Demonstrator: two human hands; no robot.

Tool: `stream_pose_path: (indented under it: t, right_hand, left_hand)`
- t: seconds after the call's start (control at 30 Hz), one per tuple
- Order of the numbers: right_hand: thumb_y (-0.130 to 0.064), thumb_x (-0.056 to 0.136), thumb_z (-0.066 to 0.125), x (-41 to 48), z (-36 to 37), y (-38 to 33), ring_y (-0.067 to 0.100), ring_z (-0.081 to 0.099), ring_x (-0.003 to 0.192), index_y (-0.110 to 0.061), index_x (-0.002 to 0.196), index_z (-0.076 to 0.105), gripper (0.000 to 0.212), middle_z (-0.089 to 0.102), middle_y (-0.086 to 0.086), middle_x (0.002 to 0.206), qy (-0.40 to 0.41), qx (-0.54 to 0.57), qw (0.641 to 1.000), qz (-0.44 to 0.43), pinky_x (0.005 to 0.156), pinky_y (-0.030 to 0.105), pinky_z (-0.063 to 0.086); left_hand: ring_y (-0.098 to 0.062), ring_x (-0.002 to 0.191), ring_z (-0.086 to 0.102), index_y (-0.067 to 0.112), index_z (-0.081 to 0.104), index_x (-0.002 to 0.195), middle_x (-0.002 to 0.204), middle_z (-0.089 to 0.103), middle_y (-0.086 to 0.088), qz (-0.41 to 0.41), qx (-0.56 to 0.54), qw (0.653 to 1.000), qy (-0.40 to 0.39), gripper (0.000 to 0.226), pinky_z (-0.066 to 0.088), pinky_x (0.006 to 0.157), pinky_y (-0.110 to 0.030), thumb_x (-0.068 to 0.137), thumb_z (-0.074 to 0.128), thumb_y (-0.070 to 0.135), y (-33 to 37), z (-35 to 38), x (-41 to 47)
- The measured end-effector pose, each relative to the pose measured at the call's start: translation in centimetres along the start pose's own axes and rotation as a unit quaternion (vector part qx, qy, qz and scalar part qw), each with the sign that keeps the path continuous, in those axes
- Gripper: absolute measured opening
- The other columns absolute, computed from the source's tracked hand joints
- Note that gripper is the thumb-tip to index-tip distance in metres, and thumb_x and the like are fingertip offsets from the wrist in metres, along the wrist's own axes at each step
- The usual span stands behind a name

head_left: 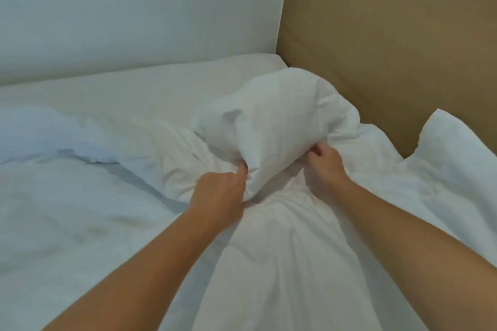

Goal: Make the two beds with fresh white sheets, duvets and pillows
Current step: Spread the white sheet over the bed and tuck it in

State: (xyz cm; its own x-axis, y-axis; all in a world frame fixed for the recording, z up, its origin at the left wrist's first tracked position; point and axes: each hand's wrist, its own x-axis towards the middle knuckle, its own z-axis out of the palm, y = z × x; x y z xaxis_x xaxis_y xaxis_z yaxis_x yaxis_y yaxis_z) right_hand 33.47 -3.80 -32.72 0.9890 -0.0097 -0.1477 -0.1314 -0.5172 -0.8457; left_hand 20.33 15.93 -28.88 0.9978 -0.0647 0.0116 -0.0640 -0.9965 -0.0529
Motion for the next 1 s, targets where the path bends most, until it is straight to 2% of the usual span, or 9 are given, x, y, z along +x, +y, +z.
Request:
stream_pose_path:
  t: [0.1,0.23,0.33,0.43,0.5,0.6,0.7,0.8,1.0]
  right_hand:
    - [-0.011,0.089,0.054,-3.5,-2.9,-4.2,0.021,0.053,0.108,-0.013,0.113,0.051,0.024,0.053,0.002,0.115,0.112,0.004,0.992,-0.062,0.088,0.032,0.044]
    - [-0.041,0.088,0.057,-4.8,-3.3,-11.5,0.019,0.038,0.132,-0.022,0.139,0.041,0.056,0.04,0.001,0.144,-0.031,-0.122,0.967,-0.222,0.11,0.043,0.032]
    - [-0.071,0.075,0.057,-5.6,-2.3,-13.8,0.026,0.03,0.142,-0.039,0.151,0.016,0.092,0.028,0.003,0.156,-0.171,-0.289,0.923,-0.186,0.111,0.049,0.03]
    - [-0.029,0.091,0.053,-7.9,-2.7,-11.0,0.029,0.057,0.1,-0.022,0.125,0.049,0.035,0.06,0.008,0.12,-0.163,-0.392,0.895,-0.137,0.078,0.034,0.043]
    - [-0.021,0.095,0.043,-10.0,-3.9,-8.6,0.026,0.053,0.081,-0.016,0.097,0.05,0.009,0.06,0.005,0.095,-0.11,-0.416,0.889,-0.156,0.066,0.034,0.038]
    - [-0.031,0.099,0.041,-12.0,-6.9,-7.4,0.023,0.051,0.075,-0.022,0.087,0.045,0.015,0.052,-0.002,0.079,-0.084,-0.453,0.869,-0.179,0.064,0.032,0.039]
    - [-0.027,0.097,0.046,-14.0,-11.3,-5.8,0.019,0.051,0.072,-0.025,0.076,0.044,0.021,0.052,-0.005,0.075,-0.099,-0.457,0.87,-0.153,0.055,0.027,0.033]
    - [-0.015,0.09,0.051,-16.3,-16.2,-2.7,0.019,0.055,0.07,-0.02,0.072,0.053,0.019,0.059,-0.004,0.074,-0.16,-0.447,0.873,-0.114,0.058,0.03,0.041]
    - [-0.002,0.088,0.054,-18.0,-20.3,-2.5,0.019,0.059,0.096,-0.02,0.106,0.064,0.027,0.064,-0.002,0.106,-0.145,-0.294,0.942,-0.068,0.082,0.03,0.049]
  left_hand:
    - [-0.018,0.024,0.04,0.009,0.071,0.081,0.035,0.042,0.002,0.06,0.004,0.997,0.047,0.063,0.017,0.044,-0.018,0.02,0.088,0.015,0.8,-1.4,-2.5]
    - [-0.018,0.025,0.04,0.015,0.066,0.061,0.036,0.041,0.002,0.128,0.044,0.989,0.061,0.048,0.025,0.039,-0.016,0.016,0.083,0.01,3.5,-3.2,-5.6]
    - [-0.016,0.025,0.038,0.017,0.064,0.053,0.035,0.04,0.003,0.148,0.051,0.986,0.064,0.043,0.024,0.038,-0.016,0.016,0.086,0.011,5.2,-3.5,-6.9]
    - [-0.019,0.046,0.055,0.012,0.069,0.099,0.06,0.057,-0.004,0.162,0.048,0.986,0.0,0.059,0.028,0.051,-0.025,0.044,0.088,0.018,6.1,-3.8,-9.1]
    - [-0.028,0.09,0.063,0.02,0.037,0.142,0.106,0.061,-0.008,0.138,0.005,0.987,-0.084,0.064,0.037,0.073,-0.033,0.084,0.062,0.029,5.2,-3.5,-10.3]
    - [-0.029,0.116,0.052,0.023,0.042,0.136,0.126,0.053,-0.006,0.008,-0.018,1.0,-0.019,0.058,0.039,0.094,-0.04,0.085,0.024,0.044,2.6,-5.8,-9.6]
    - [-0.03,0.146,0.015,0.018,0.021,0.149,0.158,0.017,-0.01,-0.124,-0.038,0.992,-0.011,0.062,0.021,0.114,-0.051,0.093,0.042,0.034,-0.3,-6.6,-7.5]
    - [-0.03,0.147,-0.019,0.02,-0.011,0.154,0.162,-0.015,-0.005,-0.061,0.027,0.992,-0.108,0.084,-0.001,0.116,-0.062,0.095,0.047,0.033,-0.4,-6.4,-6.4]
    - [-0.029,0.14,0.03,0.022,-0.011,0.154,0.153,0.03,-0.005,-0.007,-0.026,0.985,-0.169,0.088,0.015,0.11,-0.066,0.092,0.049,0.036,3.2,-4.7,-6.2]
